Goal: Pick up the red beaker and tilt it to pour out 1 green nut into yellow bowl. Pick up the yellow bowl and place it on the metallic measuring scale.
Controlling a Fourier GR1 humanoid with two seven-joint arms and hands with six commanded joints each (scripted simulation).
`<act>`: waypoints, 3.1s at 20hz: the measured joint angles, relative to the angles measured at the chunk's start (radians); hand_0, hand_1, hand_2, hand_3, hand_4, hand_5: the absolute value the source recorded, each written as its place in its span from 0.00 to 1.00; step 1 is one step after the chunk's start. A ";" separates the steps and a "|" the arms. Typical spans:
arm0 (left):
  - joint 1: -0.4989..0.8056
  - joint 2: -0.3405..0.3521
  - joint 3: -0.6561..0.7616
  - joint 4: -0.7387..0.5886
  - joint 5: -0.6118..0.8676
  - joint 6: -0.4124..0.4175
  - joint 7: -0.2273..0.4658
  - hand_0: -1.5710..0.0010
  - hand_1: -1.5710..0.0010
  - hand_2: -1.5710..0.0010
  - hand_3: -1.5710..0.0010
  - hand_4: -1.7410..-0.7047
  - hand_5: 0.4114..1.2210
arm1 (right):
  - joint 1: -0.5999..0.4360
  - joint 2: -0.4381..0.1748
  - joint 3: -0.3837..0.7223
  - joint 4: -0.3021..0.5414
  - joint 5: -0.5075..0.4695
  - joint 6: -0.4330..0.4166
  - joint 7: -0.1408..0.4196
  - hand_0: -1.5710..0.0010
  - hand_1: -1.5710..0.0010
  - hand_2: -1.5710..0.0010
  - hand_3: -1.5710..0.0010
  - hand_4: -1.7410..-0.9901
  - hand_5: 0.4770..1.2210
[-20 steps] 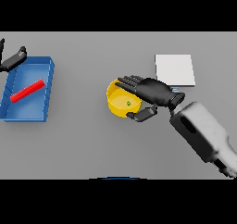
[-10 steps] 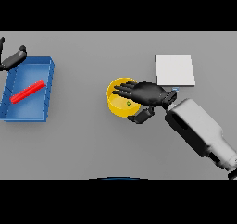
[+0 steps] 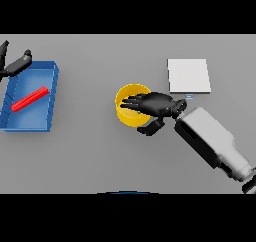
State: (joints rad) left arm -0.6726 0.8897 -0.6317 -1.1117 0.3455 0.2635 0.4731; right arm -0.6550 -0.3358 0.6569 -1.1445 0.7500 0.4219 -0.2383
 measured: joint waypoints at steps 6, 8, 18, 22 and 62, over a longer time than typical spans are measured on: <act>0.008 0.010 0.004 -0.013 0.005 0.002 0.001 1.00 1.00 1.00 1.00 0.92 0.39 | -0.009 0.029 0.000 0.041 -0.004 -0.004 -0.001 0.79 0.84 0.82 0.79 0.41 0.63; 0.011 0.005 0.001 -0.002 0.001 0.002 -0.007 1.00 1.00 1.00 1.00 0.91 0.40 | -0.015 0.018 0.006 0.028 0.005 0.006 0.010 0.60 0.68 0.69 0.59 0.36 0.76; 0.009 0.001 -0.001 0.013 -0.004 -0.004 -0.025 1.00 1.00 1.00 1.00 0.92 0.39 | -0.027 -0.004 0.008 0.005 -0.020 0.039 0.035 0.07 0.08 0.08 0.23 0.07 0.97; 0.019 0.011 0.004 0.008 -0.002 -0.001 -0.029 1.00 1.00 1.00 1.00 0.92 0.39 | -0.031 -0.047 -0.011 -0.057 -0.055 0.073 0.046 0.03 0.03 0.03 0.14 0.04 0.99; 0.018 0.048 0.026 -0.026 0.021 0.002 0.035 1.00 1.00 1.00 1.00 0.87 0.45 | -0.196 -0.211 -0.155 0.388 -0.063 -0.094 0.117 0.11 0.22 0.13 0.00 0.01 1.00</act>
State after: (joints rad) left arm -0.6548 0.9375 -0.6062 -1.1377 0.3662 0.2659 0.5083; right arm -0.8512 -0.5469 0.5020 -0.7562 0.6865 0.3280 -0.1213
